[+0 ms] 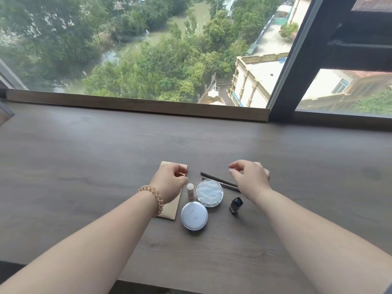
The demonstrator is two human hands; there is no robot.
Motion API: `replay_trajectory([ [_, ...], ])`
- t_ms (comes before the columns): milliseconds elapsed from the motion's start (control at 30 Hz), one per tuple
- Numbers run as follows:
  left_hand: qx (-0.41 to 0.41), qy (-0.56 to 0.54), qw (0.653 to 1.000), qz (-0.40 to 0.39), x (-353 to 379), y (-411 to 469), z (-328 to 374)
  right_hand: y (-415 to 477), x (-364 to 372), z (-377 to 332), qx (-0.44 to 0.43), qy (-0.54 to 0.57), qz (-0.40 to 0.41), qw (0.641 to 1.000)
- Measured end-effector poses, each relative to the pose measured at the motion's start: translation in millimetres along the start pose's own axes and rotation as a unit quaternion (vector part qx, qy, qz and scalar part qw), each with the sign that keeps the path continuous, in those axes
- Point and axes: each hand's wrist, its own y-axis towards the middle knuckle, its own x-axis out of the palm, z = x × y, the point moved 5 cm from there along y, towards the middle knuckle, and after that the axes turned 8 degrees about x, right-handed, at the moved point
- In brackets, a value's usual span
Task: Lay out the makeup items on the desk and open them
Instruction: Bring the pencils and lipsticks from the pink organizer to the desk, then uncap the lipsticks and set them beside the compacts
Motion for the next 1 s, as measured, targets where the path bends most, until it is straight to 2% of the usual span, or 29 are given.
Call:
replay_trajectory([
  [167,0.0,0.056,0.997,-0.05,8,-7,-8,-30,4,-16,-0.025,-0.01,0.0,1.0],
  [267,0.042,0.155,0.986,-0.041,13,-9,-5,-44,2,-13,-0.003,-0.032,0.032,0.999],
  [333,0.072,0.209,0.974,-0.039,17,-10,1,-53,2,-4,0.026,-0.09,0.049,0.994],
  [433,0.118,0.26,0.957,-0.043,25,-12,12,-66,9,12,0.063,-0.18,0.033,0.981],
  [533,0.162,0.283,0.944,-0.058,36,-18,24,-74,15,21,0.074,-0.193,0.02,0.978],
  [667,0.209,0.291,0.93,-0.088,50,-27,39,-80,9,20,0.082,-0.106,0.046,0.99],
  [833,0.263,0.266,0.922,-0.103,54,-35,68,-89,-25,-8,0.046,0.097,0.078,0.991],
  [933,0.272,0.173,0.944,-0.066,48,-40,90,-96,-46,-29,0.011,0.212,0.072,0.975],
  [1000,0.226,0.014,0.972,-0.06,36,-44,101,-103,-59,-43,-0.011,0.302,0.057,0.952],
])
